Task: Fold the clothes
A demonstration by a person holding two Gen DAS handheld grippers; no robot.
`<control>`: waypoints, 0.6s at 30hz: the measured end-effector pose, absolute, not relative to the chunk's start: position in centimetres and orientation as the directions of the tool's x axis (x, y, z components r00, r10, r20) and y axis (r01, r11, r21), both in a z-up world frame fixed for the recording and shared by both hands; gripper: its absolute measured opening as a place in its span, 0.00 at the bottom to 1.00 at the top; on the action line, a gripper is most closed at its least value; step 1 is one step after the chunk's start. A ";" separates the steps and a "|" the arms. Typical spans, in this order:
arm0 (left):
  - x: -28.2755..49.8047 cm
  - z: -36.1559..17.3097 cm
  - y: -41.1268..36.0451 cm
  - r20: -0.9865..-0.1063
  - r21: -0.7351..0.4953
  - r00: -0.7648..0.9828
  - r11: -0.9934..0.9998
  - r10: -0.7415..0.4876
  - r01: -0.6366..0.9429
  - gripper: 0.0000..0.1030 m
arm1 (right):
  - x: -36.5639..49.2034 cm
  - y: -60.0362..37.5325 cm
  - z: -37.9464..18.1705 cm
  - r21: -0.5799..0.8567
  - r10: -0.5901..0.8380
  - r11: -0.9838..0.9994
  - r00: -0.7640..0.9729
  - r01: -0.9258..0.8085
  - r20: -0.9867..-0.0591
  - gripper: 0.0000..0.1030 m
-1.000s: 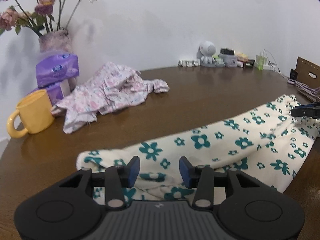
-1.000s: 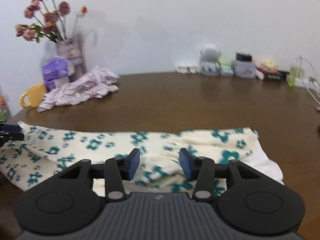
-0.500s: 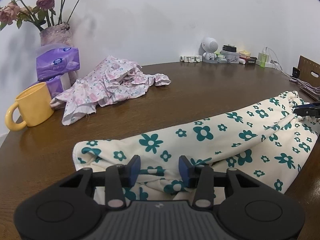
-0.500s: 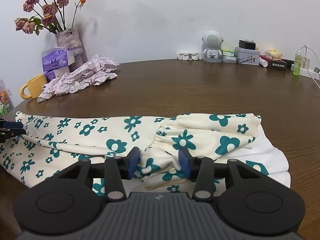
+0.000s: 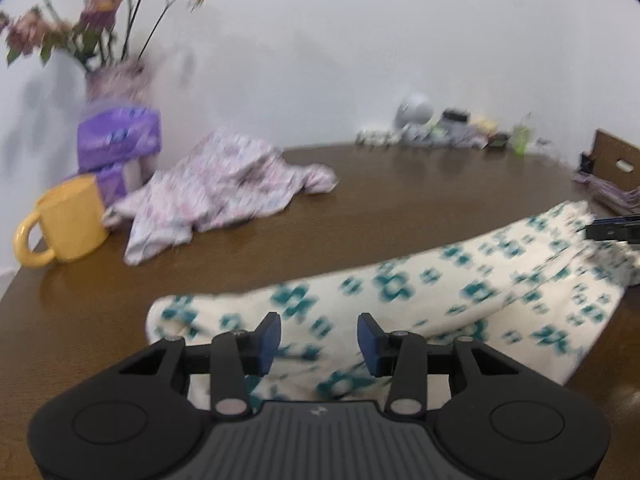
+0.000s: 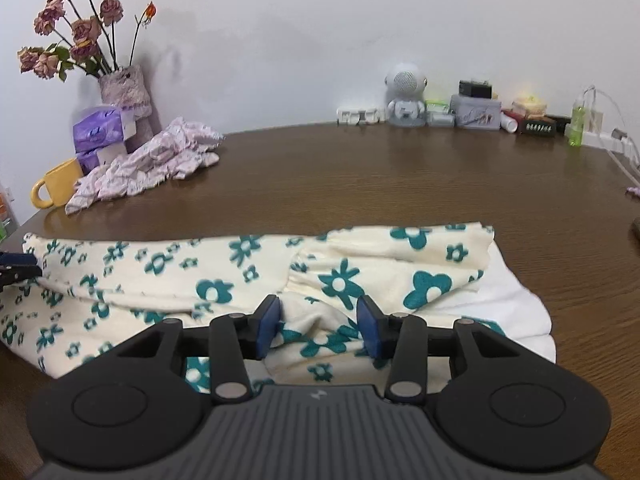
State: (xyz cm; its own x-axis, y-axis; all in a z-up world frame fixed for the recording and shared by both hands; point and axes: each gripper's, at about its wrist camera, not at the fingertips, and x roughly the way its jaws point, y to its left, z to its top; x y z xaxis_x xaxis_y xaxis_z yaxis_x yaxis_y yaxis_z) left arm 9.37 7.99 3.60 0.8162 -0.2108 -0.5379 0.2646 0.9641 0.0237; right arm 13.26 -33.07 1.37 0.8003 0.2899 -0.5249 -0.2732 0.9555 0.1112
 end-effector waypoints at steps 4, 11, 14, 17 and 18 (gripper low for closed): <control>8.8 4.6 5.7 -0.518 0.047 0.813 0.941 -0.264 0.335 0.40 | 11.8 -30.2 3.1 0.099 0.359 0.930 0.812 -0.355 -0.460 0.41; 10.1 3.0 3.2 -0.583 0.003 0.767 0.943 -0.269 0.333 0.35 | 12.6 -22.8 2.3 0.097 0.491 0.850 0.712 -0.517 -0.502 0.33; 10.1 2.7 3.0 -0.591 -0.008 0.767 0.952 -0.250 0.305 0.30 | 12.6 -20.4 1.7 0.074 0.495 0.837 0.692 -0.542 -0.525 0.26; 10.1 2.2 3.2 -0.603 -0.021 0.761 0.958 -0.240 0.285 0.30 | 12.5 -19.3 1.3 0.074 0.495 0.833 0.677 -0.549 -0.545 0.21; 10.0 2.1 3.4 -0.601 -0.030 0.761 0.959 -0.242 0.281 0.30 | 12.5 -19.3 1.1 0.074 0.492 0.833 0.673 -0.548 -0.553 0.21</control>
State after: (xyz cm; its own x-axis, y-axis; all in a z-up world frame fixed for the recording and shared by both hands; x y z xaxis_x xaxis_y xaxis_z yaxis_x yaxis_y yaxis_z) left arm 10.04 3.42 2.06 0.7615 -0.2421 -0.6013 0.2813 0.9592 -0.0300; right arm 12.49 -19.28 1.14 0.6730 0.4915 -0.5527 -0.5476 0.8334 0.0744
